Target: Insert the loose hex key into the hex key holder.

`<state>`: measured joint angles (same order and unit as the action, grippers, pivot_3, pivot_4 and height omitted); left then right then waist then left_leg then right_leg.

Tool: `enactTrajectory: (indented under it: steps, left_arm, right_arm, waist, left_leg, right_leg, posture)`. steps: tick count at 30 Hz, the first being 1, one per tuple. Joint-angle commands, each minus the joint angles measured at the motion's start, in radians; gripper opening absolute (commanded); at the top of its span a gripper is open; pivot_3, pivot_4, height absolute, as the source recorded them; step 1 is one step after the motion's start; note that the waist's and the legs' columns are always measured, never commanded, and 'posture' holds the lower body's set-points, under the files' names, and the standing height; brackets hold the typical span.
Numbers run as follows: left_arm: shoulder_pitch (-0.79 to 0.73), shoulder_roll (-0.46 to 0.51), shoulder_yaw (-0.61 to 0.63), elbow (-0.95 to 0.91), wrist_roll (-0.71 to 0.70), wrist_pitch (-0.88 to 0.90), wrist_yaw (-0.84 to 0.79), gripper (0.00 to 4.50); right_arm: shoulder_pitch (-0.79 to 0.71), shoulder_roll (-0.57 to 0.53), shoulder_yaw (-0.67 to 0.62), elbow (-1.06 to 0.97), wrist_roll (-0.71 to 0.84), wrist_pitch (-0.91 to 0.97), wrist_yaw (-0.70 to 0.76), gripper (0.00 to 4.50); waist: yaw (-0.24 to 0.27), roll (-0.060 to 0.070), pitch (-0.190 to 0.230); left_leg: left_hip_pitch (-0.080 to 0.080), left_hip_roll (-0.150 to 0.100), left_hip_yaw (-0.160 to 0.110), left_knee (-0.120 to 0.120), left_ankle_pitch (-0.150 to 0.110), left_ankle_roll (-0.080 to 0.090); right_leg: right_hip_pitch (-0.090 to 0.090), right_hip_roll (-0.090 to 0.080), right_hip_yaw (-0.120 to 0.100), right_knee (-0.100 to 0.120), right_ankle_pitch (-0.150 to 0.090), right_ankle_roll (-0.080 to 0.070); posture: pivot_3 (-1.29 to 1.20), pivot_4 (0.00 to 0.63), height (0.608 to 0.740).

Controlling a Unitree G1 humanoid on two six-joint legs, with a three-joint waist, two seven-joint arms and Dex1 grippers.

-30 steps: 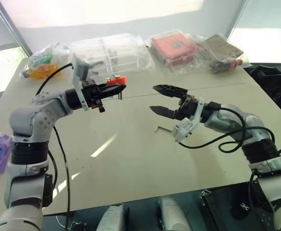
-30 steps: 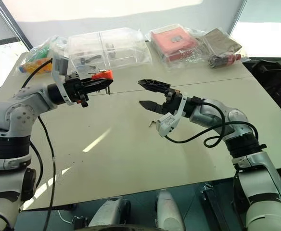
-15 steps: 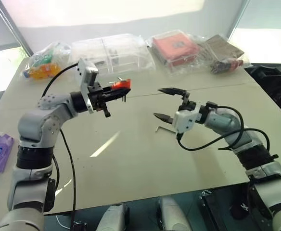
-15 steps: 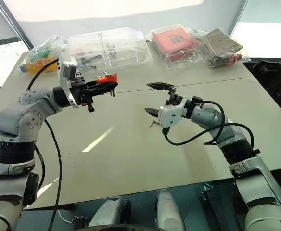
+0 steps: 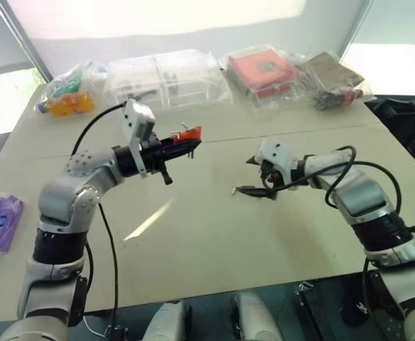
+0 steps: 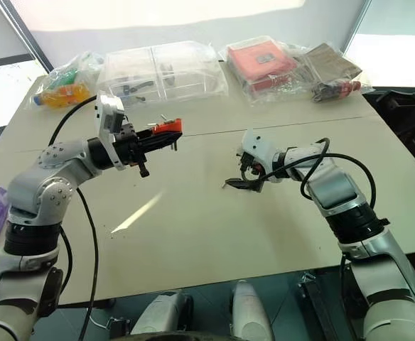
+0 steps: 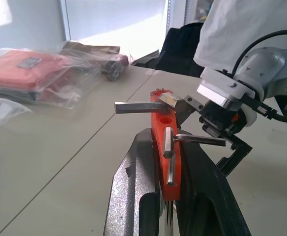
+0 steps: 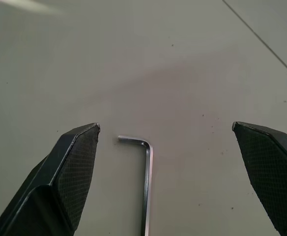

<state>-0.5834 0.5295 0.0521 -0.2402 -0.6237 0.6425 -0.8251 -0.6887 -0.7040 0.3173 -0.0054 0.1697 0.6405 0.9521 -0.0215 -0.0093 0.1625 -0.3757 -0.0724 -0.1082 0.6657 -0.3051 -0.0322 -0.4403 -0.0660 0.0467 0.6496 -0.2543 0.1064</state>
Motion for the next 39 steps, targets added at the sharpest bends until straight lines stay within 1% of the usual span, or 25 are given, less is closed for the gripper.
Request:
enactTrajectory:
  steps: [1,8,15,18,19,20,22,24,25,26,29,31,34,38,39]
  left_arm:
    - [0.012,0.013,0.027,-0.06,-0.026,-0.001,0.004,0.08]
    - [0.032,0.021,0.028,-0.09,-0.035,0.008,0.02,0.08]
    - [0.031,0.025,0.026,-0.093,-0.034,0.005,0.032,0.08]
    - [0.03,0.026,0.025,-0.092,-0.034,0.003,0.033,0.08]
    - [0.03,0.027,0.024,-0.092,-0.033,0.002,0.033,0.08]
    - [0.031,0.027,0.024,-0.092,-0.032,0.001,0.033,0.08]
    - [0.031,0.028,0.023,-0.092,-0.031,-0.001,0.032,0.08]
    - [0.03,0.028,0.022,-0.09,-0.03,-0.002,0.031,0.08]
    - [0.029,0.029,0.022,-0.087,-0.029,-0.005,0.029,0.08]
    - [0.027,0.029,0.023,-0.085,-0.027,-0.007,0.027,0.08]
    - [0.022,0.027,0.024,-0.078,-0.024,-0.015,0.026,0.08]
    - [0.018,0.02,0.025,-0.073,-0.021,-0.021,0.033,0.08]
    - [0.015,0.01,0.023,-0.063,-0.013,-0.034,0.041,0.08]
    - [0.02,-0.006,0.013,-0.046,0.006,-0.062,0.046,0.08]
    - [0.017,-0.011,0.013,-0.037,0.01,-0.07,0.046,0.08]
  right_arm:
    - [-0.017,0.012,0.022,0.006,-0.039,0.001,0.002,4.49]
    - [-0.02,0.06,0.051,0.133,-0.111,-0.045,-0.017,4.49]
    - [-0.031,0.069,0.065,0.253,-0.168,-0.133,-0.007,4.49]
    - [-0.033,0.071,0.062,0.274,-0.175,-0.146,0.0,3.66]
    - [-0.033,0.071,0.062,0.278,-0.177,-0.149,0.003,3.23]
    - [-0.033,0.07,0.062,0.281,-0.179,-0.15,0.005,2.65]
    - [-0.031,0.07,0.062,0.284,-0.182,-0.152,0.009,1.75]
    - [-0.03,0.071,0.061,0.288,-0.185,-0.149,0.013,0.64]
    - [-0.029,0.07,0.061,0.289,-0.187,-0.145,0.016,0.16]
    - [-0.026,0.068,0.061,0.287,-0.188,-0.142,0.019,0.07]
    - [-0.02,0.068,0.053,0.279,-0.189,-0.139,0.018,0.07]
    - [-0.011,0.088,0.013,0.247,-0.166,-0.173,-0.016,0.07]
    - [-0.01,0.14,-0.058,0.216,-0.134,-0.234,-0.085,0.07]
    - [-0.03,0.245,-0.181,0.177,-0.085,-0.371,-0.212,0.07]
    - [-0.038,0.289,-0.225,0.149,-0.051,-0.403,-0.252,0.07]
  waist:
    - [0.005,0.0,0.0]
    - [0.009,0.0,0.0]
    - [0.008,0.0,0.0]
    - [0.009,-0.001,-0.001]
    - [0.009,-0.001,-0.001]
    - [0.009,-0.001,-0.001]
    - [0.009,-0.001,-0.001]
    - [0.009,-0.001,-0.001]
    - [0.009,-0.001,-0.001]
    - [0.01,-0.001,-0.001]
    - [0.01,-0.001,-0.001]
    - [0.01,-0.001,-0.001]
    - [0.008,-0.001,-0.001]
    - [0.003,-0.001,-0.001]
    - [0.003,-0.001,-0.001]
  left_leg:
    - [0.0,0.0,0.0,0.0,0.0,0.0]
    - [0.0,0.0,0.0,0.001,0.0,0.0]
    - [0.001,0.0,0.0,0.001,0.0,0.0]
    - [0.001,0.0,0.0,0.001,0.0,0.0]
    - [0.001,0.0,0.0,0.001,0.0,0.0]
    - [0.001,0.0,0.0,0.001,0.0,0.0]
    - [0.001,0.0,0.0,0.001,0.0,0.0]
    - [0.001,0.0,0.0,0.001,0.0,0.0]
    - [0.001,0.0,0.0,0.002,0.0,0.0]
    - [0.001,0.0,0.0,0.002,0.0,0.0]
    - [0.002,0.0,-0.001,0.002,0.0,0.0]
    - [0.002,0.0,-0.001,0.002,0.0,0.0]
    - [0.001,0.0,-0.001,0.001,0.0,0.0]
    - [0.0,0.0,0.0,0.0,0.0,0.0]
    - [0.0,0.0,0.0,0.0,0.0,0.0]
  right_leg:
    - [0.0,0.0,0.0,0.0,0.0,0.0]
    - [0.001,0.0,0.0,0.0,0.0,0.0]
    - [0.001,0.001,0.0,0.0,0.0,0.0]
    - [0.002,0.001,0.0,0.0,0.0,0.0]
    - [0.003,0.001,-0.001,0.0,0.0,0.0]
    - [0.003,0.0,-0.001,0.0,0.0,0.0]
    - [0.003,0.001,-0.001,0.0,0.0,0.0]
    - [0.003,0.0,-0.001,0.0,0.0,0.0]
    - [0.003,0.0,-0.001,0.0,0.0,0.0]
    - [0.003,0.0,-0.001,0.0,0.0,0.0]
    - [0.003,0.0,-0.001,0.0,0.0,0.0]
    - [0.003,0.0,-0.001,0.0,0.0,0.0]
    - [0.003,0.0,-0.001,0.0,0.0,0.0]
    - [0.0,0.001,-0.001,0.001,0.0,0.0]
    - [0.0,0.001,0.0,0.001,0.0,0.0]
  posture:
    - [0.0,0.15,0.74]
    - [0.0,0.15,0.74]
    - [0.0,0.15,0.74]
    - [0.0,0.15,0.74]
    - [0.0,0.15,0.74]
    - [0.0,0.15,0.74]
    - [0.0,0.15,0.74]
    - [0.0,0.15,0.74]
    - [0.0,0.15,0.74]
    - [0.0,0.15,0.74]
    - [0.0,0.15,0.74]
    - [0.0,0.15,0.74]
    - [0.0,0.15,0.74]
    - [0.0,0.15,0.74]
    - [0.0,0.15,0.74]
